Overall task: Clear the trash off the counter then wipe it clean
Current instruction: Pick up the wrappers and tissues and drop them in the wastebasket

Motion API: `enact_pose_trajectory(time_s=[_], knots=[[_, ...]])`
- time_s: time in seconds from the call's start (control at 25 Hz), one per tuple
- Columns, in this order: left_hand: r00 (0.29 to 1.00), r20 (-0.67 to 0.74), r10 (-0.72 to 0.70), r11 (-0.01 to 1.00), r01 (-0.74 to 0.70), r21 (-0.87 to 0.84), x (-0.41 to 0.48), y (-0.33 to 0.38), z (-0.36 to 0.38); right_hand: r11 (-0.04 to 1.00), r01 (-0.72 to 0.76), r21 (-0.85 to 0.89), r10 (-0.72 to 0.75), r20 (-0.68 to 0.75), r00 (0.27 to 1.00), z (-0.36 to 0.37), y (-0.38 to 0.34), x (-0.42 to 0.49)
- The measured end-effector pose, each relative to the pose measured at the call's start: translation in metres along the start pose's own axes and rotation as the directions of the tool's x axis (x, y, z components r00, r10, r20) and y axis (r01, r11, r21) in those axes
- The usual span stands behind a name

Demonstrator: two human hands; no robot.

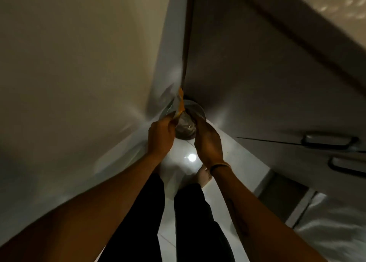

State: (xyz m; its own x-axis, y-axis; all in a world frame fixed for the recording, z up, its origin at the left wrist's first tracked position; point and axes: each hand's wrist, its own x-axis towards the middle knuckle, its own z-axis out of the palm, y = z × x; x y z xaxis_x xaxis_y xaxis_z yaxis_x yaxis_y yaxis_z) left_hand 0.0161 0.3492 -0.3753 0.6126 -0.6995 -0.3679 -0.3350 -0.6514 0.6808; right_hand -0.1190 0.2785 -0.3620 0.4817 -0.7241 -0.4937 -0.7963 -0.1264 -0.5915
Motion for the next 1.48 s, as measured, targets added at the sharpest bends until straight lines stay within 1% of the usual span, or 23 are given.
enact_pose_trajectory(time_s=[0.08, 0.16, 0.24, 0.28, 0.32, 0.36, 0.4, 0.44, 0.48, 0.52, 0.56, 0.6, 0.64, 0.72, 0.8, 0.88, 0.96, 1.04, 1.08, 1.16, 1.24, 1.36, 1.48], knots=[[0.993, 0.085, -0.087, 0.996, 0.087, -0.003, 0.029, -0.022, 0.029, 0.999, 0.039, -0.022, -0.039, -0.006, 0.999, 0.027, 0.023, 0.032], [0.973, 0.178, -0.147, 0.989, 0.142, 0.041, 0.056, -0.045, 0.062, 1.0, 0.018, -0.02, -0.018, -0.016, 1.0, 0.058, 0.046, 0.066], [0.959, 0.267, -0.093, 0.995, 0.077, 0.07, 0.074, -0.068, 0.088, 1.0, -0.02, 0.014, 0.02, -0.004, 1.0, 0.086, 0.061, 0.094], [0.941, 0.331, -0.066, 0.995, 0.038, 0.089, 0.081, -0.079, 0.099, 1.0, -0.021, 0.014, 0.02, 0.049, 0.999, 0.098, 0.068, 0.106], [0.909, 0.411, -0.066, 0.993, 0.017, 0.121, 0.087, -0.089, 0.106, 1.0, -0.006, -0.005, 0.007, 0.126, 0.992, 0.107, 0.076, 0.115], [0.864, 0.495, -0.089, 0.989, 0.018, 0.148, 0.093, -0.098, 0.11, 0.998, 0.02, -0.063, -0.007, 0.203, 0.979, 0.113, 0.083, 0.122], [0.819, 0.567, -0.091, 0.989, 0.01, 0.145, 0.098, -0.104, 0.112, 0.991, 0.042, -0.124, -0.01, 0.247, 0.969, 0.116, 0.089, 0.128], [0.783, 0.619, -0.067, 0.992, -0.013, 0.125, 0.102, -0.109, 0.113, 0.986, 0.036, -0.166, 0.005, 0.242, 0.97, 0.115, 0.092, 0.131], [0.774, 0.631, -0.048, 0.991, -0.043, 0.127, 0.103, -0.11, 0.11, 0.985, 0.005, -0.174, 0.032, 0.208, 0.978, 0.112, 0.093, 0.132], [0.797, 0.602, -0.047, 0.984, -0.065, 0.163, 0.102, -0.108, 0.106, 0.985, -0.017, -0.169, 0.047, 0.171, 0.984, 0.107, 0.091, 0.128], [0.834, 0.547, -0.076, 0.976, -0.051, 0.213, 0.1, -0.105, 0.101, 0.985, -0.033, -0.169, 0.059, 0.151, 0.987, 0.1, 0.086, 0.121], [0.875, 0.47, -0.115, 0.963, -0.018, 0.269, 0.096, -0.101, 0.098, 0.983, -0.042, -0.18, 0.069, 0.146, 0.987, 0.092, 0.081, 0.111], [0.9, 0.411, -0.147, 0.95, 0.013, 0.311, 0.092, -0.098, 0.094, 0.979, -0.041, -0.198, 0.07, 0.146, 0.987, 0.085, 0.077, 0.1], [0.906, 0.388, -0.171, 0.925, 0.013, 0.379, 0.08, -0.091, 0.086, 0.97, -0.037, -0.24, 0.068, 0.122, 0.99, 0.07, 0.072, 0.08], [0.891, 0.427, -0.153, 0.919, -0.03, 0.393, 0.06, -0.086, 0.077, 0.967, -0.051, -0.25, 0.075, 0.088, 0.993, 0.057, 0.065, 0.058], [0.889, 0.459, -0.012, 0.905, -0.185, 0.382, 0.032, -0.074, 0.061, 0.965, -0.069, -0.254, 0.084, 0.05, 0.995, 0.04, 0.05, 0.032], [0.892, 0.418, 0.169, 0.823, -0.361, 0.438, 0.008, -0.055, 0.043, 0.968, -0.033, -0.249, 0.037, 0.013, 0.999, 0.016, 0.033, 0.009], [0.882, 0.39, 0.266, 0.744, -0.445, 0.498, -0.008, -0.022, 0.016, 0.967, 0.03, -0.254, -0.043, -0.043, 0.998, -0.012, 0.011, -0.017], [0.883, 0.368, 0.292, 0.723, -0.455, 0.52, -0.016, -0.003, 0.001, 0.955, 0.052, -0.291, -0.077, -0.075, 0.994, -0.027, -0.001, -0.03], [0.895, 0.29, 0.34, 0.735, -0.445, 0.511, -0.038, 0.046, -0.04, 0.914, 0.066, -0.4, -0.135, -0.148, 0.98, -0.067, -0.034, -0.06], [0.872, 0.197, 0.448, 0.703, -0.48, 0.524, -0.061, 0.096, -0.081, 0.902, 0.074, -0.425, -0.192, -0.243, 0.951, -0.11, -0.069, -0.091], [0.815, 0.055, 0.577, 0.661, -0.506, 0.554, -0.087, 0.159, -0.136, 0.894, 0.144, -0.423, -0.321, -0.383, 0.866, -0.172, -0.111, -0.133], [0.78, -0.044, 0.624, 0.675, -0.509, 0.535, -0.088, 0.21, -0.167, 0.912, 0.194, -0.362, -0.372, -0.525, 0.766, -0.221, -0.141, -0.156]])
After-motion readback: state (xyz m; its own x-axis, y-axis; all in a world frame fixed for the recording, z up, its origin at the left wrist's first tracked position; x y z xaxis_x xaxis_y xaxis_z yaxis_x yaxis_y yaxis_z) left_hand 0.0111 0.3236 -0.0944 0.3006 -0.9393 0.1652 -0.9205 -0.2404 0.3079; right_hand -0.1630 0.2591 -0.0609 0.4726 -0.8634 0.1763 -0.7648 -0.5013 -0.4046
